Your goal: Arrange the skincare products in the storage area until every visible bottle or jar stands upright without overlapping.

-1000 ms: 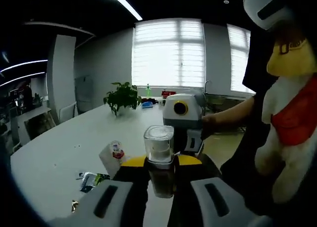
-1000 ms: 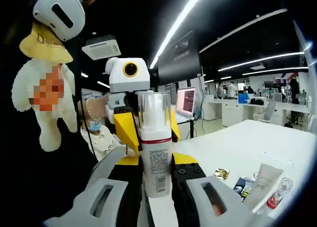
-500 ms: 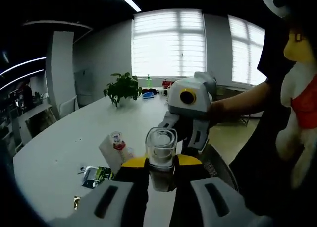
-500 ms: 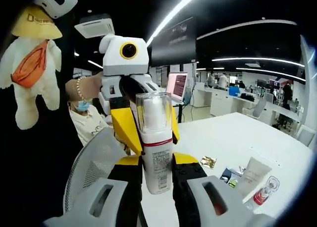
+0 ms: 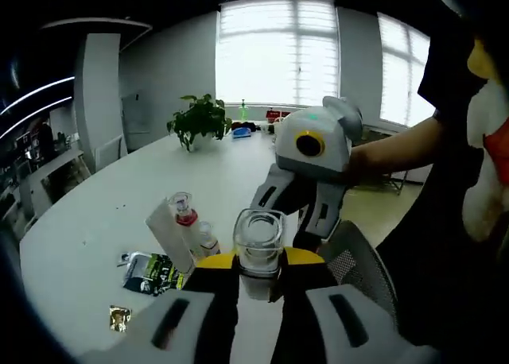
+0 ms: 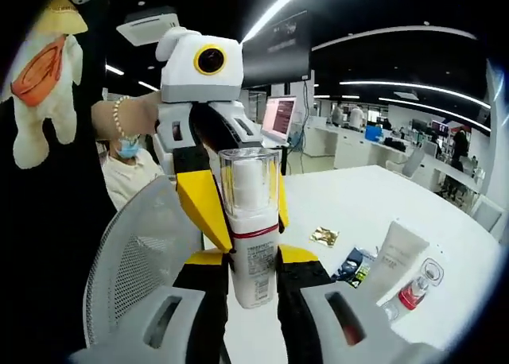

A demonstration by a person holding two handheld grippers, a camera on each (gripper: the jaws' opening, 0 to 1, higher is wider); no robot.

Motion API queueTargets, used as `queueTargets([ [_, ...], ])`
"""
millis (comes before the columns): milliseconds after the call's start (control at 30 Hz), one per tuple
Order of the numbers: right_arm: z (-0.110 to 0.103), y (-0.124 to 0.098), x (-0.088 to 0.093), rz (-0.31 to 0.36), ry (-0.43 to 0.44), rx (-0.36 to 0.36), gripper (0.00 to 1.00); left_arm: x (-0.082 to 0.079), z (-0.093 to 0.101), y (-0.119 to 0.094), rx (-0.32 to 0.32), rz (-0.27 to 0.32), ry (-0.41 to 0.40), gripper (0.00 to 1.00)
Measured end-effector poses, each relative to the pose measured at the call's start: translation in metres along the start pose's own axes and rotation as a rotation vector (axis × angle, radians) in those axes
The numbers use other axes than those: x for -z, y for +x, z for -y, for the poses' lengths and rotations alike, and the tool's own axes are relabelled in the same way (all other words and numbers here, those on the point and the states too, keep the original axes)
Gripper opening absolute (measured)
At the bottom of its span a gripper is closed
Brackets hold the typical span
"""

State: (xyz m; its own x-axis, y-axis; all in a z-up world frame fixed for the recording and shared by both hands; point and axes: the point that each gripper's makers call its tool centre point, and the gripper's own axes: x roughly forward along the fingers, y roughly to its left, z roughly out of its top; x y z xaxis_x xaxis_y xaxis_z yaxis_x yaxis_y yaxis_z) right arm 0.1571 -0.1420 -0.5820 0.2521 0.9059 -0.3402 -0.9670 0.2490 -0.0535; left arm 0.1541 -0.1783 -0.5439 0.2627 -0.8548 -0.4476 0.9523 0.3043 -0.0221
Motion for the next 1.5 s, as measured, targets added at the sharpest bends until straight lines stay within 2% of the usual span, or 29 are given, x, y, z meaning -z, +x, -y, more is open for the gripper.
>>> queueTargets([
  [167,0.01,-0.005,0.011,-0.003,0.028,0.019,0.23,0.003,-0.007,0.016,0.003,-0.002,0.012,0.15],
  [300,0.016,-0.007,0.021,-0.034,0.023,0.028,0.24,0.003,-0.013,0.024,-0.01,-0.001,-0.012,0.15],
  [600,0.019,-0.011,0.037,-0.055,0.044,0.039,0.34,0.01,-0.019,0.041,-0.024,-0.006,-0.017,0.15],
  [867,0.027,-0.028,0.056,-0.056,0.104,0.076,0.43,0.026,-0.027,0.059,-0.036,-0.023,-0.009,0.15],
  [1100,0.038,-0.042,0.07,-0.044,0.163,0.129,0.51,0.034,-0.04,0.071,-0.054,0.0,-0.005,0.15],
  [1300,0.044,-0.051,0.077,-0.046,0.197,0.166,0.58,0.048,-0.047,0.085,-0.039,-0.033,0.012,0.15],
  [1500,0.048,-0.057,0.088,-0.057,0.241,0.203,0.64,0.06,-0.049,0.095,-0.022,-0.027,0.009,0.15],
])
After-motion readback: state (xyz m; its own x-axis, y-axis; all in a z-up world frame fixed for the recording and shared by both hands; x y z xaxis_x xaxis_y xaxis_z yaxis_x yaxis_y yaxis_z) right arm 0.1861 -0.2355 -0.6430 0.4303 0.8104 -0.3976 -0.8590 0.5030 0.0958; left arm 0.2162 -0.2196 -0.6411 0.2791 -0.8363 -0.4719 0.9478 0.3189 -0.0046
